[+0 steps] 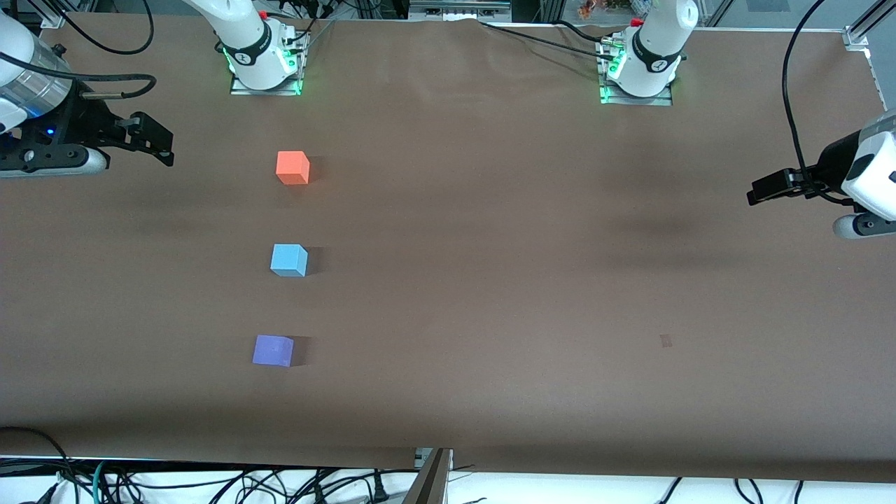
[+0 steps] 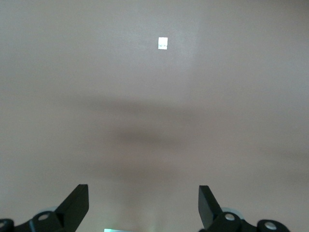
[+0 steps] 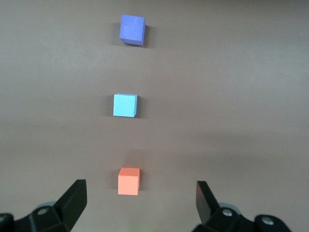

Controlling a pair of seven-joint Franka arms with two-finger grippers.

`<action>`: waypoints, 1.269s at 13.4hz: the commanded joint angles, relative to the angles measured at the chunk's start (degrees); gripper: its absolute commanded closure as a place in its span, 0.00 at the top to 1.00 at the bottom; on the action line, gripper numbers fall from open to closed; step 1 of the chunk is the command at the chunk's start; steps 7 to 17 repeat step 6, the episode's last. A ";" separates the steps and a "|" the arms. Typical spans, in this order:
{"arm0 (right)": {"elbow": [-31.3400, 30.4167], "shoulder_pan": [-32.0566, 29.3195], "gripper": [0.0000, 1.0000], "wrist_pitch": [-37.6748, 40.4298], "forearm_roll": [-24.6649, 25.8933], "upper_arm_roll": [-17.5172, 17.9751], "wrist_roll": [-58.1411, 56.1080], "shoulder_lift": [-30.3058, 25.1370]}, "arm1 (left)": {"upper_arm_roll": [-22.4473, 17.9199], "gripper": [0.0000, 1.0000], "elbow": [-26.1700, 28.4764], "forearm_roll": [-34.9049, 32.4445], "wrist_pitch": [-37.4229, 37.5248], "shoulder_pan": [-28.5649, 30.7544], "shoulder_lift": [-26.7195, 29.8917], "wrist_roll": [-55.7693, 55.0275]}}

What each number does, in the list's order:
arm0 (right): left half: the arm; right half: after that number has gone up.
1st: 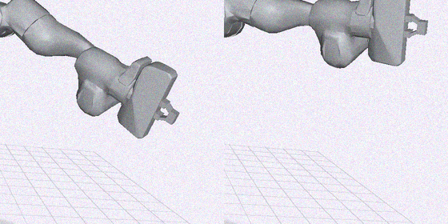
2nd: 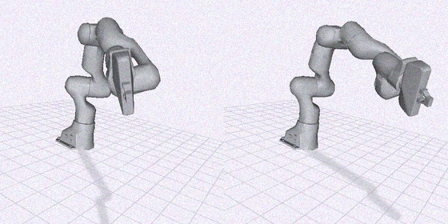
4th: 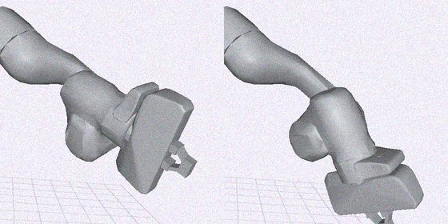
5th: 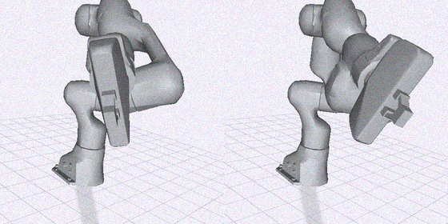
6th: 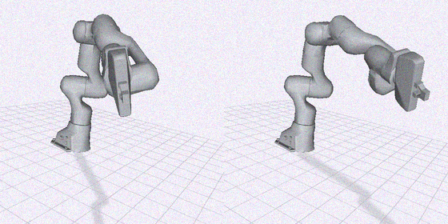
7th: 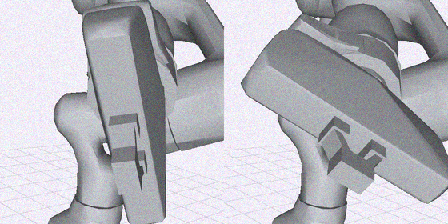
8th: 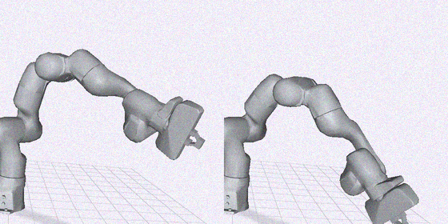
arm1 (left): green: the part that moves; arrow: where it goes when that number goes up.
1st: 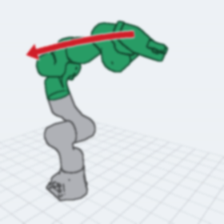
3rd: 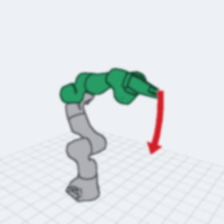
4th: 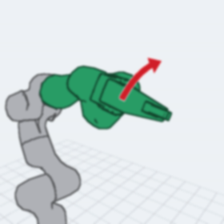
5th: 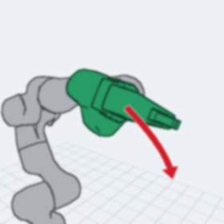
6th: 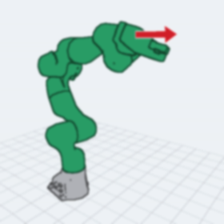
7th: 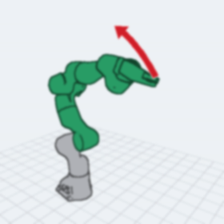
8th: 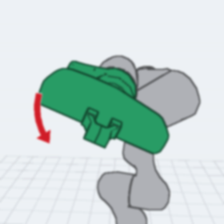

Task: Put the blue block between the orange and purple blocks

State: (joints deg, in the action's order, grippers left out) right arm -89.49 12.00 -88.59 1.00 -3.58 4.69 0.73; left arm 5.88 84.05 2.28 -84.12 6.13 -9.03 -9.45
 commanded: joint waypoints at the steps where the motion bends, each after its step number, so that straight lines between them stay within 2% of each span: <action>1: 1.07 -0.14 1.00 0.26 0.50 0.15 0.93 0.41 | 0.27 1.00 -1.70 -1.23 0.45 0.37 -0.99 1.37; 17: 1.16 -0.05 1.00 0.26 0.32 0.33 3.13 0.32 | 0.27 1.00 -1.70 -1.23 0.45 0.37 -0.99 1.37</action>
